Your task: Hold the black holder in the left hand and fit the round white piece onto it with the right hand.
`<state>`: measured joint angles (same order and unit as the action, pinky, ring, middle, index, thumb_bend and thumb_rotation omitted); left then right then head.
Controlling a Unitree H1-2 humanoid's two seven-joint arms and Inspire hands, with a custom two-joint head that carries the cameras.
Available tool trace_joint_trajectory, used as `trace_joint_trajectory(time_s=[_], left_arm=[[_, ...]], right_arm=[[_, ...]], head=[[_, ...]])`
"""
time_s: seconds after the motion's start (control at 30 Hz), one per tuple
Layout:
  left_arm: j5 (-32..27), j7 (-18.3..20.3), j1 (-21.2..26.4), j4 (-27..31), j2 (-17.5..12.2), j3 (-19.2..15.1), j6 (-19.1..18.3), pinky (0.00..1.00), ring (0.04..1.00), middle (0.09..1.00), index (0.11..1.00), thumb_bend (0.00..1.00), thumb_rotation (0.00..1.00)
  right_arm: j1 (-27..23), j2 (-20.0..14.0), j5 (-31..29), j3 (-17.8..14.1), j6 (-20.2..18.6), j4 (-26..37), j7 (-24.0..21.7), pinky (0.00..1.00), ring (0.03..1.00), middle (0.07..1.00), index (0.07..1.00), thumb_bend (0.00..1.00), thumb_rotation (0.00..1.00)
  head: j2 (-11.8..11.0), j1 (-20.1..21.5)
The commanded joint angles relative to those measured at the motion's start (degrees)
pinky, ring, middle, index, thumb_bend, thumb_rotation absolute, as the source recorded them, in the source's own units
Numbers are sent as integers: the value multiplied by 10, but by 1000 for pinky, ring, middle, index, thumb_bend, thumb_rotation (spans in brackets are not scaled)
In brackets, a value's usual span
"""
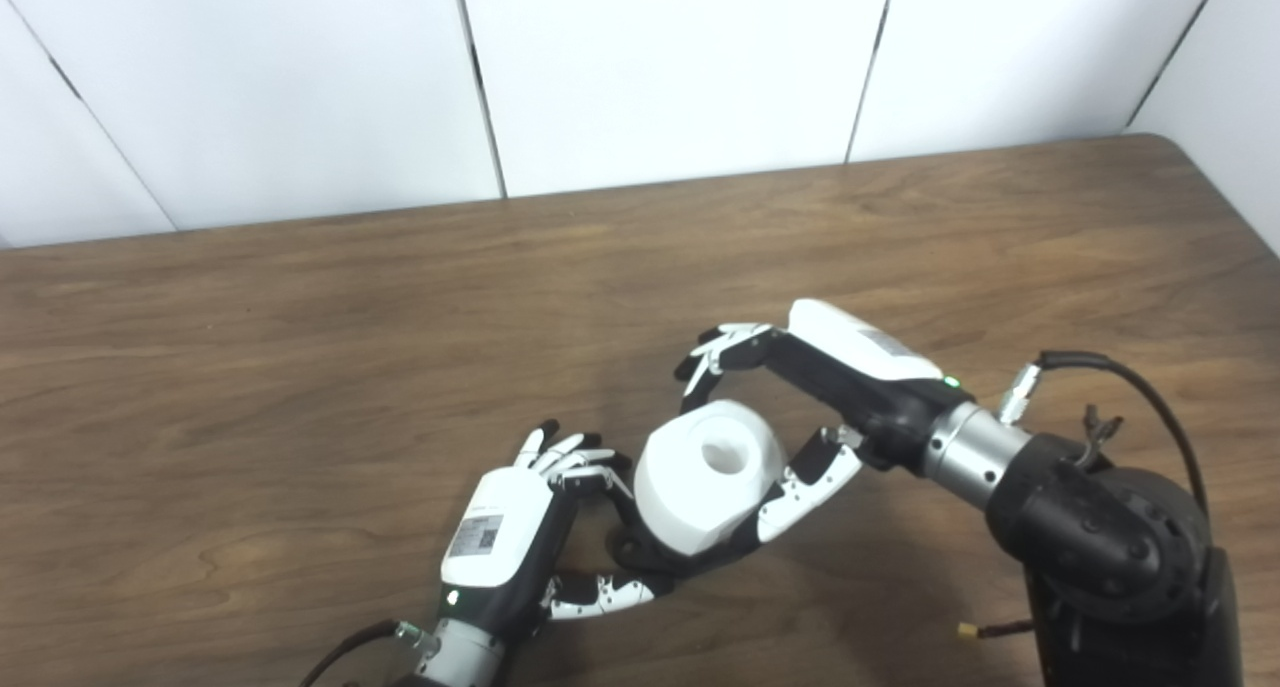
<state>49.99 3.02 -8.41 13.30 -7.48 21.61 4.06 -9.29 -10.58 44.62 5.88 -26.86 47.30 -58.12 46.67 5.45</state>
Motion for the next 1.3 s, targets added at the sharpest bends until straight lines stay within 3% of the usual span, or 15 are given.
trace_joint_trajectory(time_s=[0.0, 0.67, 1.27], left_arm=[[13, -1, 7, -1, 2, 0, -13, 996, 879, 770, 485, 523, 53], [15, 4, 9, 3, 6, 1, -23, 998, 882, 774, 484, 523, 52], [15, 6, 9, 9, 7, 3, -25, 998, 881, 770, 484, 523, 52]], right_arm=[[-9, 4, 2, 6, 2, 5, 28, 893, 910, 791, 481, 523, 131], [9, -26, -9, 63, 20, -23, 88, 917, 919, 795, 481, 524, 133], [12, -39, 0, 99, 22, -15, 96, 907, 935, 798, 481, 524, 132]], head=[[1, 1], [4, 0], [5, 1]])
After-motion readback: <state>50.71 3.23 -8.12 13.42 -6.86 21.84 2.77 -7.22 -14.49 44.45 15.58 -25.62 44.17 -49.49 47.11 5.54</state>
